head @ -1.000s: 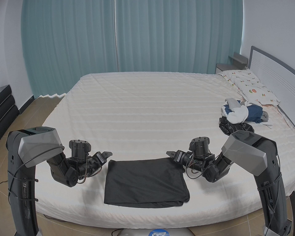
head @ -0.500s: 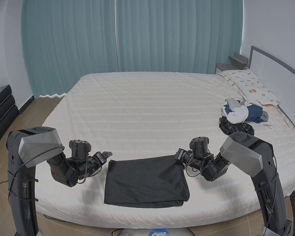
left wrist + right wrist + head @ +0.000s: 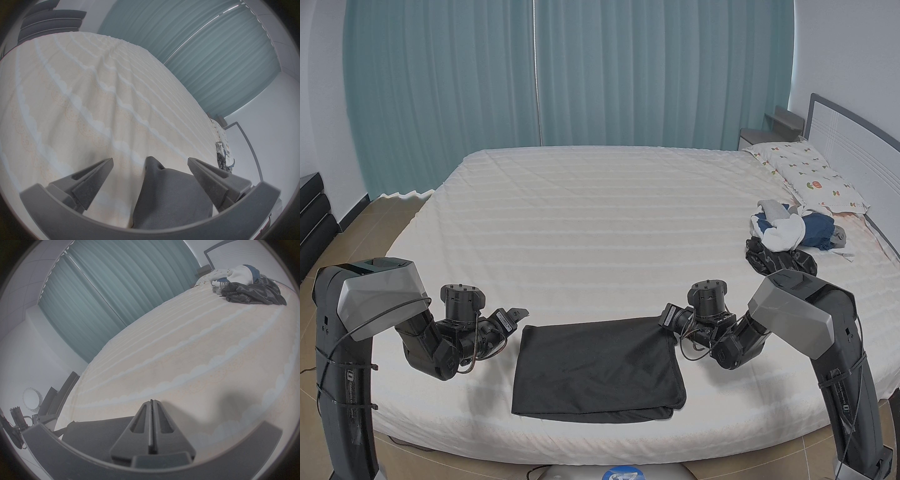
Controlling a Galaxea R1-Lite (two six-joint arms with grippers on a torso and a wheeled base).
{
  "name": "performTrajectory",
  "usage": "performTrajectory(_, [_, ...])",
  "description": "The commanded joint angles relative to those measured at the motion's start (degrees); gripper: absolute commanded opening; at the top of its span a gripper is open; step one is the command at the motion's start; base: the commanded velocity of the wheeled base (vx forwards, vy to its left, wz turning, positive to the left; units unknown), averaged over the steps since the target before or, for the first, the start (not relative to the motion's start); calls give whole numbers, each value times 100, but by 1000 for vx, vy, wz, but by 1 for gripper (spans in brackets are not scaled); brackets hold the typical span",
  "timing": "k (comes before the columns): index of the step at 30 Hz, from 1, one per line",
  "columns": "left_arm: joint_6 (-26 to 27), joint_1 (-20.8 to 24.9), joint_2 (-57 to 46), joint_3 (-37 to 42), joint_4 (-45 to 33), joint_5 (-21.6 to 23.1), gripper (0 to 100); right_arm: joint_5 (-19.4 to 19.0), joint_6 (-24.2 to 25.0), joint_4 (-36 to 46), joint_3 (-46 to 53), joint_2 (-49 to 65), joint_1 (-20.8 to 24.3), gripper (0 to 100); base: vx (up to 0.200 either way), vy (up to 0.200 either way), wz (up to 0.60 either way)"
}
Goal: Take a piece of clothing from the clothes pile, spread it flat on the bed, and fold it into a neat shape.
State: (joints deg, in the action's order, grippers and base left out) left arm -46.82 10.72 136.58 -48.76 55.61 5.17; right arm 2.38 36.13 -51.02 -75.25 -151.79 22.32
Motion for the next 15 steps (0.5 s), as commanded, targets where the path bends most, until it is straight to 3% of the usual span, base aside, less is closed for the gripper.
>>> performTrajectory(1, [-2, 1, 9, -2, 2, -7, 100, 8, -1, 4, 2, 9, -8, 0, 0, 0, 0])
performTrajectory(7, [-2, 1, 9, -2, 2, -7, 100, 8, 8, 13, 2, 0, -8, 0, 0, 0, 0])
performTrajectory(8, [-2, 1, 9, -2, 2, -7, 100, 8, 8, 13, 2, 0, -8, 100, 0, 0, 0])
performTrajectory(15, [-2, 1, 0, 16, 2, -7, 100, 17, 25, -31, 327, 281, -88, 100, 0, 0, 0])
